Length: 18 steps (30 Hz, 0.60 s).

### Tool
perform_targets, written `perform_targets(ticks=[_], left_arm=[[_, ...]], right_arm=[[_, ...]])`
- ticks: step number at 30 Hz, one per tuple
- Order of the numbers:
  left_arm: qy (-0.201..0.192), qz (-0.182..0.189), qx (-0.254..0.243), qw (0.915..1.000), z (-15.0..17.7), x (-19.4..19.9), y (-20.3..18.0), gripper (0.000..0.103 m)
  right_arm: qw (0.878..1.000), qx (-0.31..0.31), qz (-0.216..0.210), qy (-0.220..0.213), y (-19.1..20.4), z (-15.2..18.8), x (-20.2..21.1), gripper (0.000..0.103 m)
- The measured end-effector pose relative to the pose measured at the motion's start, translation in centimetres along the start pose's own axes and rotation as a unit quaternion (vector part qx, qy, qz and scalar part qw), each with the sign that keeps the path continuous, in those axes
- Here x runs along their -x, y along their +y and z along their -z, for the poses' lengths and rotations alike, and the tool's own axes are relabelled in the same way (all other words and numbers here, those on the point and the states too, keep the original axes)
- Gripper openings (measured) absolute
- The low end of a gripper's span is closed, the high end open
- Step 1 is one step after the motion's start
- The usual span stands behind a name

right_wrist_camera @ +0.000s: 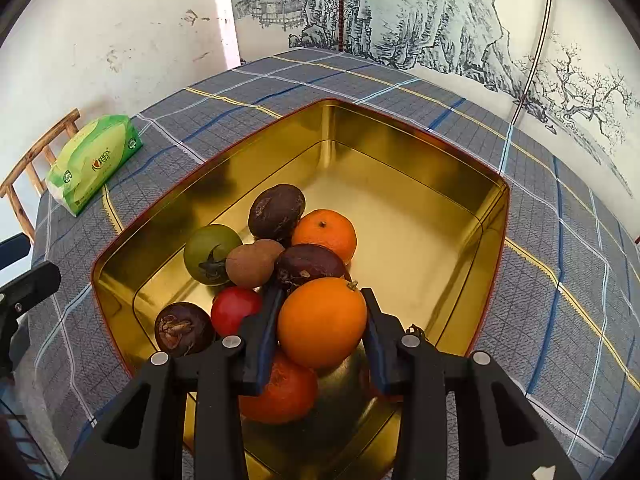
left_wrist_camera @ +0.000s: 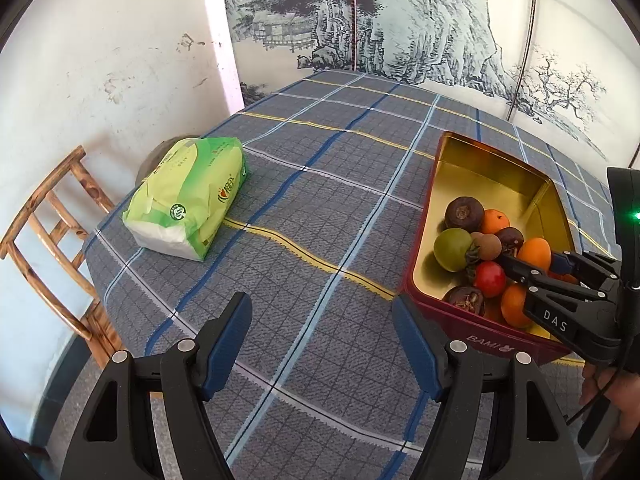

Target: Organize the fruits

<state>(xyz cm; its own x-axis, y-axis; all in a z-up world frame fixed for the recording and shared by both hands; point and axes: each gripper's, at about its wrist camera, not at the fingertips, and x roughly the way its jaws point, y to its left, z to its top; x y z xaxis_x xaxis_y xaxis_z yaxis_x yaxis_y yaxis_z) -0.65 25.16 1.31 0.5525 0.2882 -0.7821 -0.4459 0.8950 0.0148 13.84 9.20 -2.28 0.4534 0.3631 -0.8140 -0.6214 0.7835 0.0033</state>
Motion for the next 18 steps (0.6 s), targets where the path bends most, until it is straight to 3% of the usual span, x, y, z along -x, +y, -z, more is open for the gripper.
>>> perform_targets(ticks=[3, 5, 7, 9, 15, 18], left_arm=[[-0.001, 0.001, -0.003, 1.0, 0.0, 0.4, -0.2, 0.073], [-0.001, 0.002, -0.004, 1.0, 0.0, 0.6, -0.4, 0.073], [-0.002, 0.004, -0.006, 1.0, 0.1, 0.7, -0.6, 0.073], [-0.003, 0.005, -0.008, 0.9999, 0.2, 1.0, -0.8, 0.073], [-0.009, 0.009, -0.017, 0.9998, 0.3, 1.6, -1.4, 0.073], [-0.008, 0.01, -0.021, 0.9997, 0.4, 1.9, -1.8, 0.073]], right_arm=[[1.0, 0.004, 0.003, -0.004, 0.2, 0.1, 0.4, 0.041], [1.0, 0.0, 0.009, -0.011, 0.3, 0.2, 1.1, 0.05], [1.0, -0.003, 0.006, -0.019, 0.3, 0.4, 1.8, 0.072], [1.0, -0.008, 0.005, -0.026, 0.2, 0.6, 2.6, 0.08], [0.999, -0.02, 0.005, -0.05, 0.0, 1.4, 5.6, 0.099], [0.998, -0.025, 0.003, -0.059, -0.2, 2.3, 6.9, 0.102]])
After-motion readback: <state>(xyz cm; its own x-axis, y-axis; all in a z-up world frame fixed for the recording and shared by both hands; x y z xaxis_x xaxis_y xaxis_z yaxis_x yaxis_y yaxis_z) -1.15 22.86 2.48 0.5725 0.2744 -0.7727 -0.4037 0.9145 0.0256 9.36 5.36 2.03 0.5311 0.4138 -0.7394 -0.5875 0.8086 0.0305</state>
